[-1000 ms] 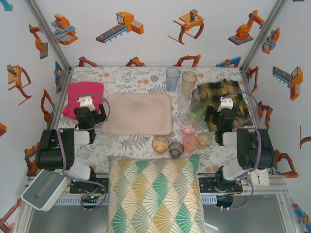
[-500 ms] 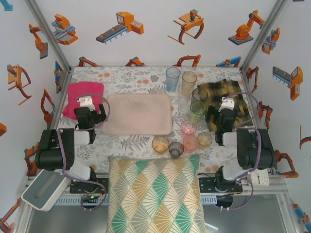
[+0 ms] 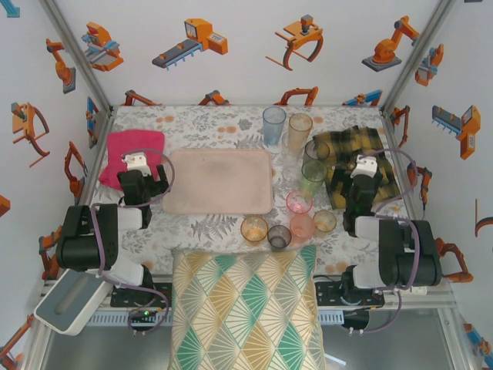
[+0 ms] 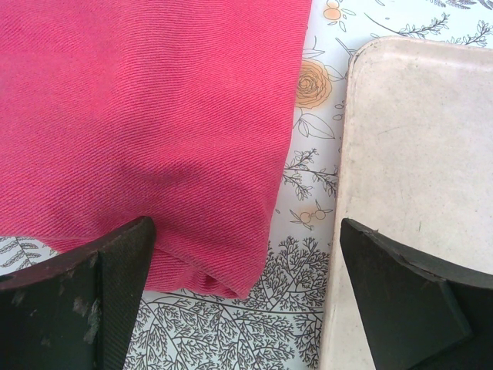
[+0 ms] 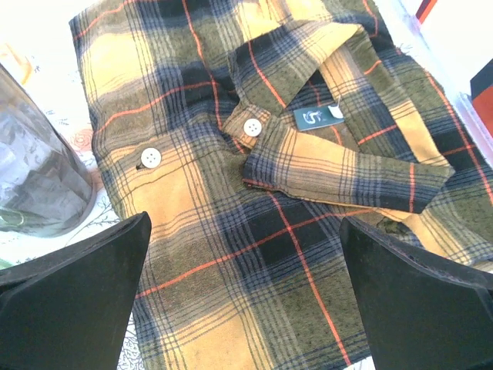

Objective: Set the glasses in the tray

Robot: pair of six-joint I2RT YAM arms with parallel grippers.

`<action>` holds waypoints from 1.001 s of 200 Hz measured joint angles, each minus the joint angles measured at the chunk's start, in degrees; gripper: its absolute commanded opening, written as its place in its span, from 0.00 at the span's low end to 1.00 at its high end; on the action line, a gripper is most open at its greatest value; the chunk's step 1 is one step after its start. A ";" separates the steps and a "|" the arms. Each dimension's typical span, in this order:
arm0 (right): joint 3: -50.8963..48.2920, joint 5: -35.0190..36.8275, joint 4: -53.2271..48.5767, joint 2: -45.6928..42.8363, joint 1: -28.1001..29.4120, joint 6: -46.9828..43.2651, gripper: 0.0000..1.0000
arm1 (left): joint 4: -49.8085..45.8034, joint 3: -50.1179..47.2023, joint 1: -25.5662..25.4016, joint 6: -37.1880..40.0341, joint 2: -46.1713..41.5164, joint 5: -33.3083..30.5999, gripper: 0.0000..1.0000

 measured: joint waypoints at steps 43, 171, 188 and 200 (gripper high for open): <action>-0.13 2.14 -4.42 -8.15 0.00 0.92 0.99 | 0.00 0.00 0.00 0.02 0.00 0.00 0.97; 21.46 7.78 -55.43 -25.18 0.00 16.83 0.99 | -18.14 8.22 -0.02 -0.02 -4.96 -2.56 0.97; 25.68 7.45 -63.54 -24.92 0.00 19.50 1.00 | -23.30 10.69 -0.02 -0.07 -6.93 -2.56 0.97; 28.89 7.48 -68.81 -24.30 0.00 21.64 1.00 | -27.26 12.94 -0.02 -0.20 -8.55 -2.36 0.97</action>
